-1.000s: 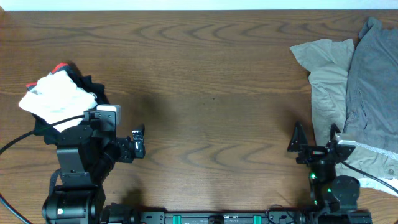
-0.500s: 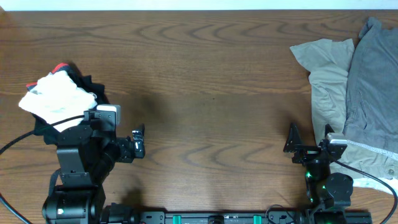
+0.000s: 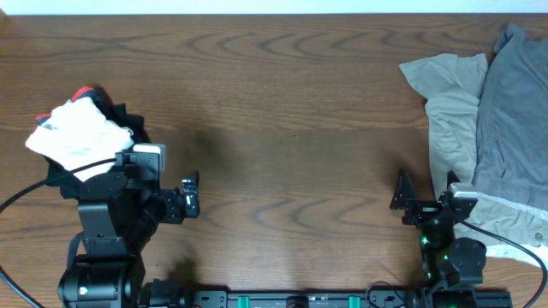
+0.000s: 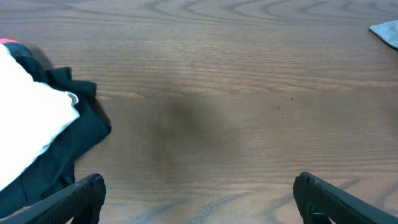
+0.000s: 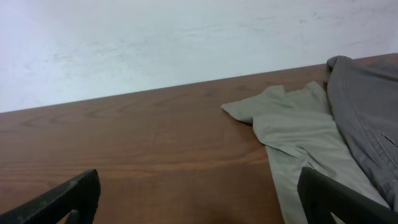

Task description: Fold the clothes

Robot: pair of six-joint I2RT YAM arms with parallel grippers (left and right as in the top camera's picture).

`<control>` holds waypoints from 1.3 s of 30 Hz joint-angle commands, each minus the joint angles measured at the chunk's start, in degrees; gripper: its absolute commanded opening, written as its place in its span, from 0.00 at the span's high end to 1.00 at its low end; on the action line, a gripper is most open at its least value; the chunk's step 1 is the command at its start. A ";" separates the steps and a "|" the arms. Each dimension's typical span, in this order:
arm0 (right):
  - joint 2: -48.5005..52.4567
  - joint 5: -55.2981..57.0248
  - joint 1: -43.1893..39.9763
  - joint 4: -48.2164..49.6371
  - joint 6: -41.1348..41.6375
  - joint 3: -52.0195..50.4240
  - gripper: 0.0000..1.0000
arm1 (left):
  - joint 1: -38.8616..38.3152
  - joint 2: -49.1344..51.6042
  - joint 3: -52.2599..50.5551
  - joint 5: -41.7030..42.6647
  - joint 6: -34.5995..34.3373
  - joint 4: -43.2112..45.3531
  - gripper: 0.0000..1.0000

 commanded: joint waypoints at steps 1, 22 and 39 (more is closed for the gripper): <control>-0.17 -0.42 -0.59 0.11 -0.87 -0.37 0.01 | -0.07 -0.22 0.20 0.72 -0.42 0.04 0.02; -0.17 -0.42 -0.59 0.11 -0.87 -0.37 0.01 | -0.07 -6.56 -1.42 -1.22 -0.02 -3.74 0.02; -0.17 -0.42 -0.59 0.11 -0.87 -0.37 0.01 | -0.13 -37.22 -39.17 -1.16 -0.72 24.33 0.02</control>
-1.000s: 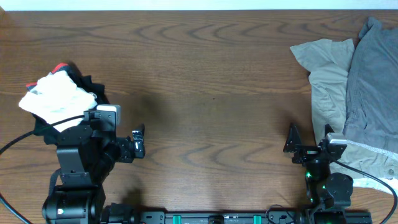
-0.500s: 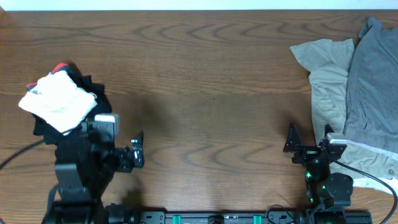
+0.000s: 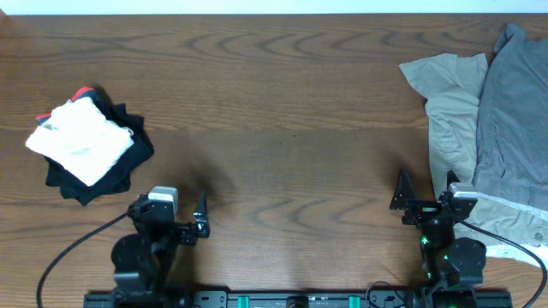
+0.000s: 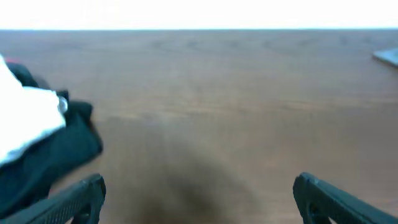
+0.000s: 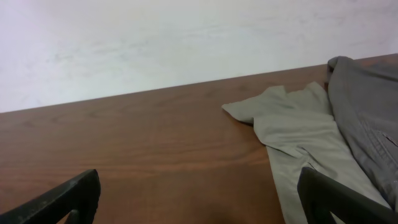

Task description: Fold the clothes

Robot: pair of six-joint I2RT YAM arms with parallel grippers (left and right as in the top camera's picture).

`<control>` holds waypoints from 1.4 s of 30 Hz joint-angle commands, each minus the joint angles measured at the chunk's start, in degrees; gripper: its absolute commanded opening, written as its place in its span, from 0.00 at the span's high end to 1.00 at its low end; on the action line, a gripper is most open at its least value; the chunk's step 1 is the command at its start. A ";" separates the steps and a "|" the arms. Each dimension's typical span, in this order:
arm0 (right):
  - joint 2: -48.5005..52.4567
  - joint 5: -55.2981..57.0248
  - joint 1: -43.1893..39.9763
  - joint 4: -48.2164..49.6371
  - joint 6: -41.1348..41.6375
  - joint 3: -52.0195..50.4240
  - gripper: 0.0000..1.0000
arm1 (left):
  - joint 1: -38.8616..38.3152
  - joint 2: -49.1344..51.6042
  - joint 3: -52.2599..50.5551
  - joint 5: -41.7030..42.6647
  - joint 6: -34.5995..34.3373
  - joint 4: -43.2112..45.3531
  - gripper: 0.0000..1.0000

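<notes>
A small stack of folded clothes (image 3: 86, 145), white on top of black with a bit of red, lies at the table's left; it shows in the left wrist view as folded clothes (image 4: 31, 134). At the right edge lies an unfolded heap: a beige garment (image 3: 449, 103) and a grey garment (image 3: 514, 111), seen too from the right wrist as the beige garment (image 5: 298, 130) and grey garment (image 5: 367, 99). My left gripper (image 3: 175, 224) is low at the front left, open and empty. My right gripper (image 3: 425, 205) is at the front right, open and empty, just beside the heap.
The brown wooden table (image 3: 282, 128) stretches between the two piles. A white wall (image 5: 155, 43) rises behind the table's far edge.
My left arm has drawn back toward the front edge and lowered, away from the folded stack, its gripper still open. The right arm and the garments have not moved.
</notes>
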 commanded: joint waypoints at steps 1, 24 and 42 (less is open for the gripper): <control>-0.17 -0.39 -0.59 -0.07 -0.83 -0.28 0.01 | -0.17 -1.73 -5.07 -0.17 -0.44 8.15 0.02; -0.17 -0.39 -0.59 -0.07 -0.85 -0.26 0.01 | -0.83 -1.70 -12.35 -0.07 -0.44 21.40 0.02; -0.17 -0.39 -0.59 -0.07 -0.85 -0.28 0.01 | -0.83 -1.70 -12.35 -0.07 -0.44 21.40 0.02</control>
